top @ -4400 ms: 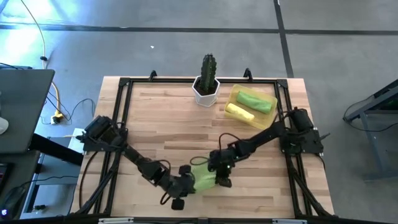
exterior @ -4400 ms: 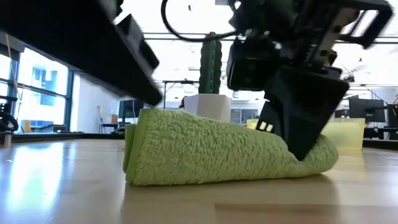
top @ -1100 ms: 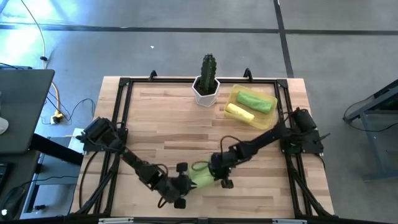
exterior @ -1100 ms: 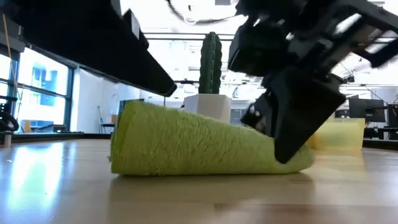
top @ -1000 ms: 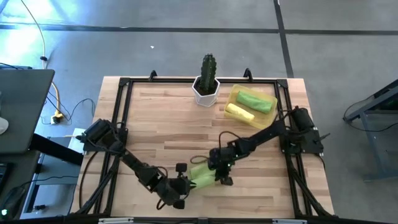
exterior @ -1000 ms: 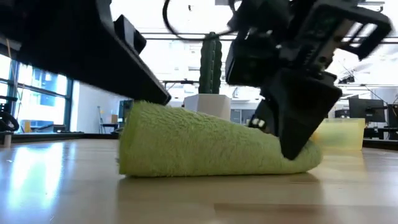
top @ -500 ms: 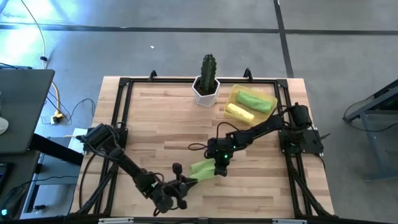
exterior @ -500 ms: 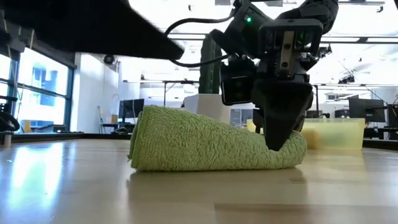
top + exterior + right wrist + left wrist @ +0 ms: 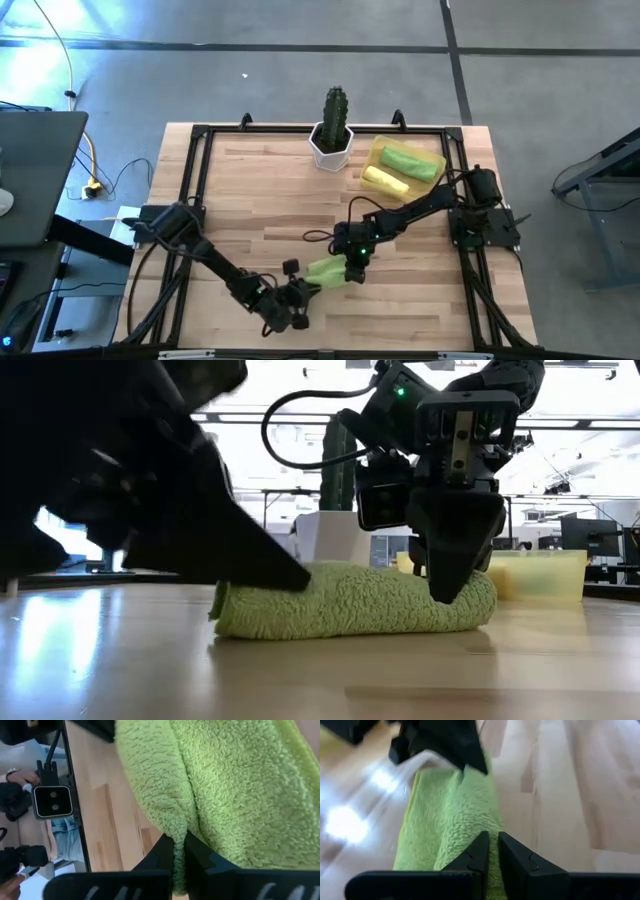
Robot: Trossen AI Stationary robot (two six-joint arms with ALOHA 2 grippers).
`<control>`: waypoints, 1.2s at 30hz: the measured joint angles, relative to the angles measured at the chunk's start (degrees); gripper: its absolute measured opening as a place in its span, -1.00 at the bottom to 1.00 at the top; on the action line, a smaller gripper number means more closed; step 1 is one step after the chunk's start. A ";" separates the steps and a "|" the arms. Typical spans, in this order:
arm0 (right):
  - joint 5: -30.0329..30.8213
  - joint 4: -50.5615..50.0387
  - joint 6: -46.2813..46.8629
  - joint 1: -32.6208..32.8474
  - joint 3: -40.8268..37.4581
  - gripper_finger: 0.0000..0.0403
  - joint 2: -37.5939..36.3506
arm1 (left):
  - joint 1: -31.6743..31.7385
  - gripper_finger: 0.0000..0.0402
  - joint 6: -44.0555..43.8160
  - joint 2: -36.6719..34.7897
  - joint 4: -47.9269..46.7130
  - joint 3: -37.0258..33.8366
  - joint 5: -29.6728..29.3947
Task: Roll microfiber towels into tight, uniform cylinder then place into a basket
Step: Roll the light green towel
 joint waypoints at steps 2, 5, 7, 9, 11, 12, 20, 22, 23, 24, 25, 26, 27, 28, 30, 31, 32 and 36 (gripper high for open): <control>0.08 -0.01 -1.14 0.13 0.02 -0.99 0.00 | 0.65 -0.84 -2.34 0.21 -0.86 -0.01 0.49; 0.09 -0.05 -5.61 0.23 0.02 -0.94 0.00 | 1.58 -0.84 -4.59 0.21 -1.09 0.00 2.42; 0.07 -0.23 -9.61 0.25 0.02 -0.85 -0.19 | 2.22 -0.84 -5.47 0.19 -1.45 0.00 4.02; 0.13 -0.68 -12.26 0.25 0.02 -0.73 -0.94 | 3.16 -0.84 -6.47 0.17 -1.98 0.02 6.24; 0.24 -1.28 -14.24 0.20 0.02 -0.60 -2.30 | 4.28 -0.84 -8.30 0.07 -2.85 0.08 8.33; 0.25 -1.63 -15.32 0.00 0.02 -0.53 -3.24 | 4.86 -0.84 -9.07 -0.04 -3.29 0.12 9.54; 10.75 -7.50 -29.50 1.57 0.02 -0.28 -14.66 | 7.87 -0.84 -18.96 -0.47 -7.60 0.37 19.65; 17.97 -7.40 -35.41 5.00 0.02 -0.29 -16.83 | 8.21 -0.84 -21.66 -0.47 -7.77 0.37 20.71; 21.60 -7.43 -38.14 7.08 0.02 -0.30 -17.46 | 8.36 -0.84 -23.07 -0.48 -7.75 0.35 21.14; 25.41 -7.25 -40.48 9.36 0.04 -0.31 -17.78 | 8.57 -0.84 -24.42 -0.48 -7.75 0.33 21.53; 29.30 -7.31 -42.43 11.59 0.04 -0.31 -17.81 | 8.75 -0.84 -25.97 -0.47 -7.58 0.35 22.26; 32.89 -7.41 -43.67 13.68 0.04 -0.32 -17.60 | 9.00 -0.84 -27.38 -0.47 -7.52 0.35 22.94; 36.61 -7.34 -43.97 15.77 0.04 -0.32 -17.11 | 9.18 -0.84 -28.52 -0.49 -7.50 0.33 23.70; 39.86 -7.30 -43.92 17.65 0.04 -0.32 -16.35 | 9.44 -0.84 -29.37 -0.49 -7.21 0.33 24.77; 46.39 -7.33 -43.52 20.72 0.04 -0.32 -14.30 | 9.84 -0.84 -30.25 -0.54 -7.05 0.33 26.82; 49.43 -7.33 -43.54 22.01 0.04 -0.32 -13.20 | 10.00 -0.84 -30.43 -0.56 -6.89 0.31 27.22; 52.25 -7.35 -43.81 23.11 0.04 -0.32 -12.08 | 10.13 -0.84 -30.53 -0.56 -6.48 0.31 27.52; 57.47 -7.09 -43.70 25.36 0.04 -0.32 -8.15 | 10.16 -0.84 -30.69 -0.55 -5.79 0.15 27.92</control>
